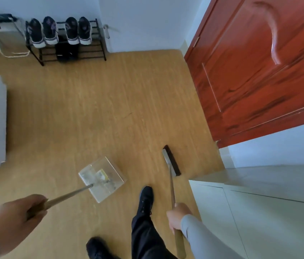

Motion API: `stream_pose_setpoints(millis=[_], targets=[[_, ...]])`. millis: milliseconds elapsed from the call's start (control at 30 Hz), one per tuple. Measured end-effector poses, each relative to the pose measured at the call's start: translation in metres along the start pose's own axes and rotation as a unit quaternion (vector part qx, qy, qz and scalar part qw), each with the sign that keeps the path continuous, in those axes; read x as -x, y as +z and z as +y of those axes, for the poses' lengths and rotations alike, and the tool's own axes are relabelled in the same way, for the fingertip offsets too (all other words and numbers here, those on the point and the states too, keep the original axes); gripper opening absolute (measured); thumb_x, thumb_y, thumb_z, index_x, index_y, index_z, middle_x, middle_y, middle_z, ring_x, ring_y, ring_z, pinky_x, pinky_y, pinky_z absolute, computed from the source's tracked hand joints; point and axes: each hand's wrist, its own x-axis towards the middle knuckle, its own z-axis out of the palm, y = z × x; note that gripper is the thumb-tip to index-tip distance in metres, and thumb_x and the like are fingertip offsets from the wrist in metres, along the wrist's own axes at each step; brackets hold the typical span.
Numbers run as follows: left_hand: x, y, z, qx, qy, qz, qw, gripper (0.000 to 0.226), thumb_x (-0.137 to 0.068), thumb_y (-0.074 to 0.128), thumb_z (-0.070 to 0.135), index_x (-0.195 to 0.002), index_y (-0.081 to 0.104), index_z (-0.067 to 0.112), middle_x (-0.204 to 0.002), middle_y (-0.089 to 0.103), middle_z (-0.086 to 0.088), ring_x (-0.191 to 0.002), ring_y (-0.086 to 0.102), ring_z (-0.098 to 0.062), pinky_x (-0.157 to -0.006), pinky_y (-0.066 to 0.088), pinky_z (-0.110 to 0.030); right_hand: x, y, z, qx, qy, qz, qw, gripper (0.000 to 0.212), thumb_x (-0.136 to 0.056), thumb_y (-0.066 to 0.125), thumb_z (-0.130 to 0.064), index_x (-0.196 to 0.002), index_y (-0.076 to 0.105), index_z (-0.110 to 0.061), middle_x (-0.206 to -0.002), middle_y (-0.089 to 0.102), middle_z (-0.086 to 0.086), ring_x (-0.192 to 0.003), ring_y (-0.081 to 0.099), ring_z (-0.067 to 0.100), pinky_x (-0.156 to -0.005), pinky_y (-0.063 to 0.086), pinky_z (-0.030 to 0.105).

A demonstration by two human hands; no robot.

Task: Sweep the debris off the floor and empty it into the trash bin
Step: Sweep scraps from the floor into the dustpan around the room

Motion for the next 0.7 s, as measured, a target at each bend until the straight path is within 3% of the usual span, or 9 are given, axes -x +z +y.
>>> stream_pose_setpoints(millis=[100, 167, 233, 300, 367, 400, 500, 567, 700], targets=[[0.043, -0.039, 0.041, -0.06, -0.059, -0.057, 0.995, 0.009, -0.087, 0.065, 0.044, -0.094, 0.059, 0.048, -0.069, 0.066, 0.018, -0.062, 0.063, -0.005, -0.063, 0.056, -0.028, 0.029, 0.045, -0.011, 0.05, -0.003, -0.056, 0.997, 0.049, -0.089, 0.052, -0.013, -0.137, 0.053, 0.0, -0.089, 0.067, 0.007, -0.072, 0.059, 0.021, -0.086, 0.059, 0.036], [0.068, -0.042, 0.041, -0.064, -0.087, -0.079, 0.991, 0.005, -0.092, 0.057, 0.045, -0.096, 0.059, 0.042, -0.074, 0.066, 0.016, -0.067, 0.062, -0.004, -0.067, 0.055, -0.025, 0.043, 0.077, -0.017, 0.069, -0.017, -0.076, 0.995, 0.06, -0.087, 0.049, -0.008, -0.146, 0.04, -0.005, -0.108, 0.071, 0.012, -0.079, 0.062, 0.025, -0.082, 0.059, 0.035], [0.086, -0.035, 0.026, -0.078, -0.102, -0.089, 0.988, 0.008, -0.094, 0.053, 0.045, -0.098, 0.058, 0.041, -0.076, 0.065, 0.015, -0.068, 0.062, -0.004, -0.067, 0.055, -0.024, 0.056, 0.106, -0.026, 0.085, -0.043, -0.09, 0.991, 0.066, -0.084, 0.05, -0.007, -0.149, 0.036, -0.006, -0.098, 0.068, 0.01, -0.074, 0.06, 0.024, -0.082, 0.06, 0.036], [0.095, -0.022, 0.005, -0.076, -0.117, -0.094, 0.986, 0.011, -0.094, 0.05, 0.047, -0.1, 0.057, 0.041, -0.078, 0.065, 0.015, -0.069, 0.062, -0.004, -0.068, 0.056, -0.026, 0.069, 0.135, -0.03, 0.105, -0.06, -0.11, 0.987, 0.062, -0.091, 0.043, -0.008, -0.152, 0.032, -0.006, -0.081, 0.053, 0.004, -0.064, 0.051, 0.02, -0.067, 0.06, 0.032], [0.102, -0.005, -0.013, -0.074, -0.118, -0.103, 0.985, 0.014, -0.095, 0.048, 0.047, -0.103, 0.057, 0.04, -0.08, 0.065, 0.015, -0.072, 0.062, -0.006, -0.069, 0.056, -0.027, 0.083, 0.162, -0.029, 0.104, -0.065, -0.15, 0.981, 0.062, -0.094, 0.037, -0.008, -0.155, 0.027, -0.014, -0.081, 0.049, 0.007, -0.061, 0.05, 0.023, -0.048, 0.052, 0.025], [0.105, 0.003, -0.02, -0.068, -0.121, -0.101, 0.985, 0.015, -0.095, 0.047, 0.046, -0.103, 0.058, 0.039, -0.081, 0.065, 0.014, -0.073, 0.063, -0.008, -0.067, 0.056, -0.027, 0.092, 0.172, -0.027, 0.115, -0.077, -0.159, 0.977, 0.061, -0.091, 0.041, -0.01, -0.151, 0.034, -0.019, -0.08, 0.052, 0.007, -0.06, 0.053, 0.023, -0.048, 0.051, 0.024], [0.111, 0.017, -0.041, -0.056, -0.137, -0.097, 0.984, 0.016, -0.095, 0.046, 0.043, -0.102, 0.058, 0.036, -0.082, 0.064, 0.012, -0.072, 0.063, -0.012, -0.058, 0.05, -0.025, 0.121, 0.172, -0.022, 0.145, -0.066, -0.212, 0.964, 0.031, -0.08, 0.051, -0.017, -0.108, 0.055, -0.027, -0.059, 0.047, 0.002, -0.046, 0.041, 0.017, -0.047, 0.034, 0.026], [0.116, 0.021, -0.058, -0.045, -0.143, -0.096, 0.984, 0.016, -0.095, 0.045, 0.042, -0.101, 0.058, 0.035, -0.081, 0.064, 0.012, -0.072, 0.063, -0.013, -0.061, 0.052, -0.027, 0.133, 0.163, -0.023, 0.138, -0.086, -0.193, 0.968, 0.048, -0.083, 0.053, -0.01, -0.126, 0.055, -0.032, -0.056, 0.047, 0.004, -0.041, 0.036, 0.015, -0.044, 0.03, 0.023], [0.112, 0.029, -0.073, -0.011, -0.138, -0.075, 0.988, 0.018, -0.096, 0.044, 0.04, -0.104, 0.057, 0.032, -0.087, 0.063, 0.01, -0.077, 0.063, -0.018, -0.066, 0.052, -0.03, 0.147, 0.152, -0.046, 0.202, -0.145, -0.094, 0.964, 0.06, -0.088, 0.053, -0.004, -0.146, 0.049, -0.018, -0.061, 0.056, 0.008, -0.039, 0.045, 0.014, -0.041, 0.038, 0.022]])
